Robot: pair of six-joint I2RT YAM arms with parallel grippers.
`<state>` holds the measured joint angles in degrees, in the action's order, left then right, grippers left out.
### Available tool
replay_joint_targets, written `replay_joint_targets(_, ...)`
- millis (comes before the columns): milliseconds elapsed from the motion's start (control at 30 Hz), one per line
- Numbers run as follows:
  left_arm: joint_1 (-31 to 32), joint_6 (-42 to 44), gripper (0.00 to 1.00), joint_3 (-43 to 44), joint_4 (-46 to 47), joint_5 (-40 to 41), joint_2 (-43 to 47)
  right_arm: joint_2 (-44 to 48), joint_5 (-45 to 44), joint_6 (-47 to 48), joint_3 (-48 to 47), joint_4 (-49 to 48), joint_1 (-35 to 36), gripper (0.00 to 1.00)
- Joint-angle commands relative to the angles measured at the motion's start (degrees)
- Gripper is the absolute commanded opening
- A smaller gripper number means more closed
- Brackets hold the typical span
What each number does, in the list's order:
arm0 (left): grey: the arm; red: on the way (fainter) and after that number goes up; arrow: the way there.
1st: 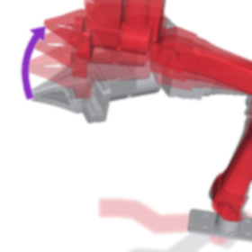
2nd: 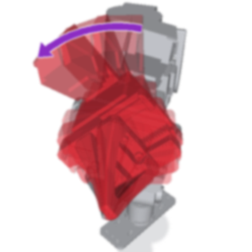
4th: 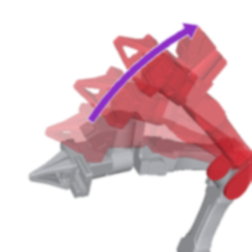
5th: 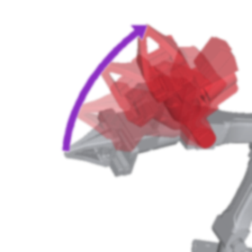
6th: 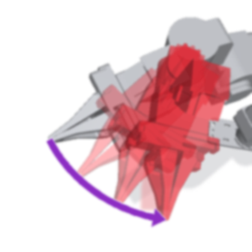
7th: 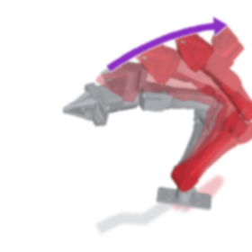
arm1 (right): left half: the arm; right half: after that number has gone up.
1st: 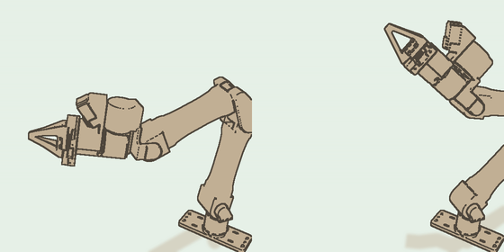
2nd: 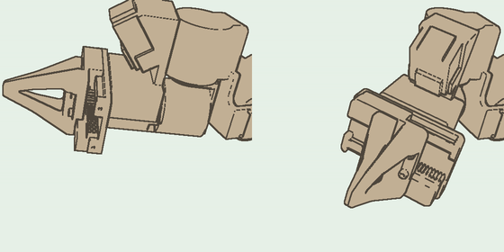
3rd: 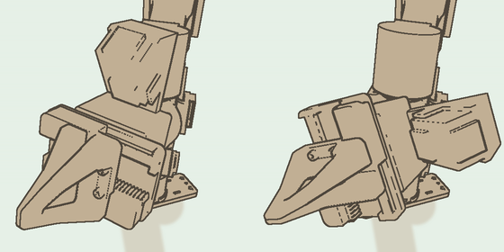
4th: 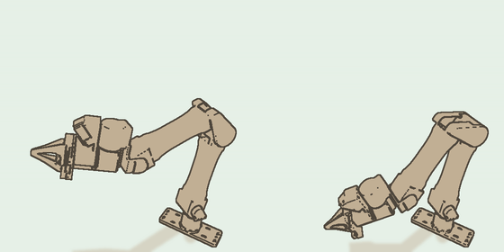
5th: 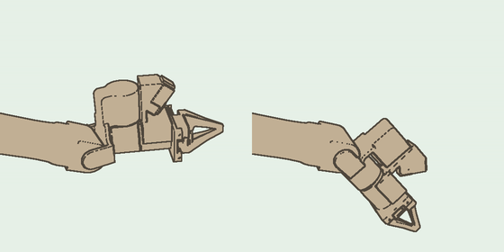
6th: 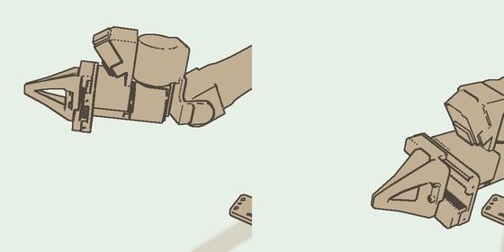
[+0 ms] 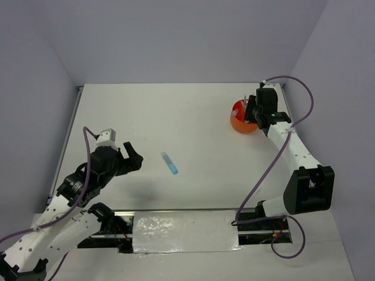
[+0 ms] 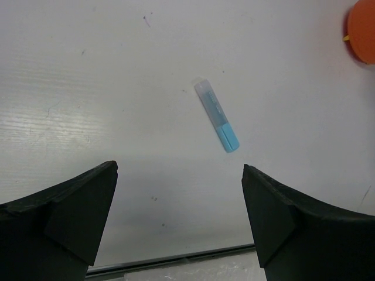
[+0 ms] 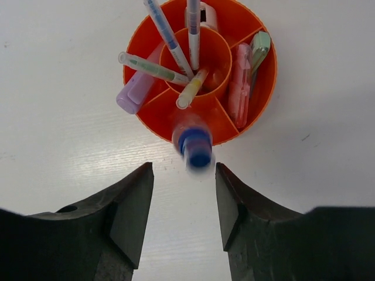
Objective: Sort the stationery into containers
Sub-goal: Place the stationery in the storage box, then pick up the pen from the center of the board.
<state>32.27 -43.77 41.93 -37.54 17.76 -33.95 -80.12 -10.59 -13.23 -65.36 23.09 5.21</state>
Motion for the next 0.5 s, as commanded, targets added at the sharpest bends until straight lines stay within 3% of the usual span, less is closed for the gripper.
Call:
replay_joint_targets(0, 0.07, -0.70, 0.99, -1.32, 2.91, -0.88, -2.95, 0.75, 0.74, 0.49, -2.84, -3.32, -0.38, 0.55)
replay_joint_targets(33, 0.07, -0.97, 0.99, -1.50, 3.17, -1.14, -3.74, 0.84, 1.01, 0.49, -3.01, -3.23, -0.38, 0.66)
replay_joint_targets(100, -0.02, -1.23, 0.99, -2.12, 4.48, -1.58, -5.85, 1.01, 1.71, 0.49, -3.45, -2.62, -0.38, 0.76)
replay_joint_targets(333, 0.16, -5.18, 0.99, -5.19, 11.34, -4.05, -12.70, 8.65, 6.81, -0.92, -2.14, -2.44, 1.72, 0.79)
replay_joint_targets(467, 1.04, -8.26, 0.99, -3.97, 13.28, -1.77, -18.68, 13.93, 9.70, -0.04, 1.11, -2.09, 7.17, 0.80)
